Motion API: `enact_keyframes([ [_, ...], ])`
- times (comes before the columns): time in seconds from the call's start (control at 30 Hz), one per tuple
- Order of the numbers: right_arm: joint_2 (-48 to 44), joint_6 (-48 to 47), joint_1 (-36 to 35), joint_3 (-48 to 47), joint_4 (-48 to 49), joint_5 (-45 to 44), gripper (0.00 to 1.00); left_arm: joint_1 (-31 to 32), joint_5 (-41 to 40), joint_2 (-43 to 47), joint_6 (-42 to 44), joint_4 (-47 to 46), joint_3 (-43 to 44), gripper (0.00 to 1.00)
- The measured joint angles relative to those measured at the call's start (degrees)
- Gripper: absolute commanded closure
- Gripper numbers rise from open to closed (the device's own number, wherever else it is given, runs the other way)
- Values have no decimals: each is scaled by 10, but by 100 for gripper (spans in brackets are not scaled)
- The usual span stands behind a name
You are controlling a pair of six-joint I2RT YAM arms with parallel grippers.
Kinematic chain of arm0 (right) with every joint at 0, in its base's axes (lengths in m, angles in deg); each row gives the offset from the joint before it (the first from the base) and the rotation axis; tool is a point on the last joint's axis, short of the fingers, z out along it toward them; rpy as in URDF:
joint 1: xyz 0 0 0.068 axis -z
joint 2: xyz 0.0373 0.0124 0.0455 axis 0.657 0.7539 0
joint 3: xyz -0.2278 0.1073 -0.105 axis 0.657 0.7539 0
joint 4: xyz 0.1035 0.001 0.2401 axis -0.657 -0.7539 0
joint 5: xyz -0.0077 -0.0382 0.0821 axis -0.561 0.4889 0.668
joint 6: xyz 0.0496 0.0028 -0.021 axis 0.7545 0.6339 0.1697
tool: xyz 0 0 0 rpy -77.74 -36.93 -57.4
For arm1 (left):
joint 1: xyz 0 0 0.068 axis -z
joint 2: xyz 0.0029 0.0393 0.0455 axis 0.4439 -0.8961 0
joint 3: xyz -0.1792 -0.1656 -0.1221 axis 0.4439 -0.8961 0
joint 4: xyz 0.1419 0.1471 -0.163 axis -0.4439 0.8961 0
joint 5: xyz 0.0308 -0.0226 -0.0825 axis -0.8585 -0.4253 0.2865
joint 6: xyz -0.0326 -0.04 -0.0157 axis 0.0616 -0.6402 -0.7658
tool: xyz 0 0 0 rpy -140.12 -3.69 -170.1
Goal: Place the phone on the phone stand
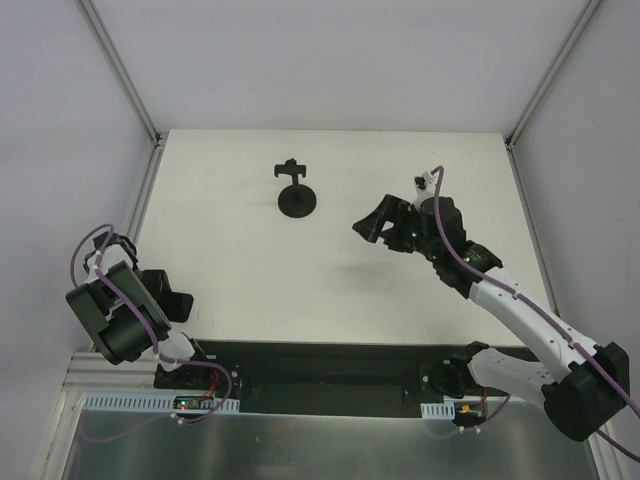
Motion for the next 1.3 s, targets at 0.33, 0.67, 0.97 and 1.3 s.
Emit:
enact_keyframes([
  [0.33,-30,-20,0,24,-17,-39,4,147,0,58,9,-7,-3,100],
  [0.67,28,-44,-41,49,37,7,4,247,172,235,11,-72,-30,100],
  [0.97,147,-61,-255,42,206,-6,2,410,292,278,-125,-124,-44,100],
  [1.3,219,-88,-311,6,273,-84,15,523,303,285,-205,-140,-41,100],
])
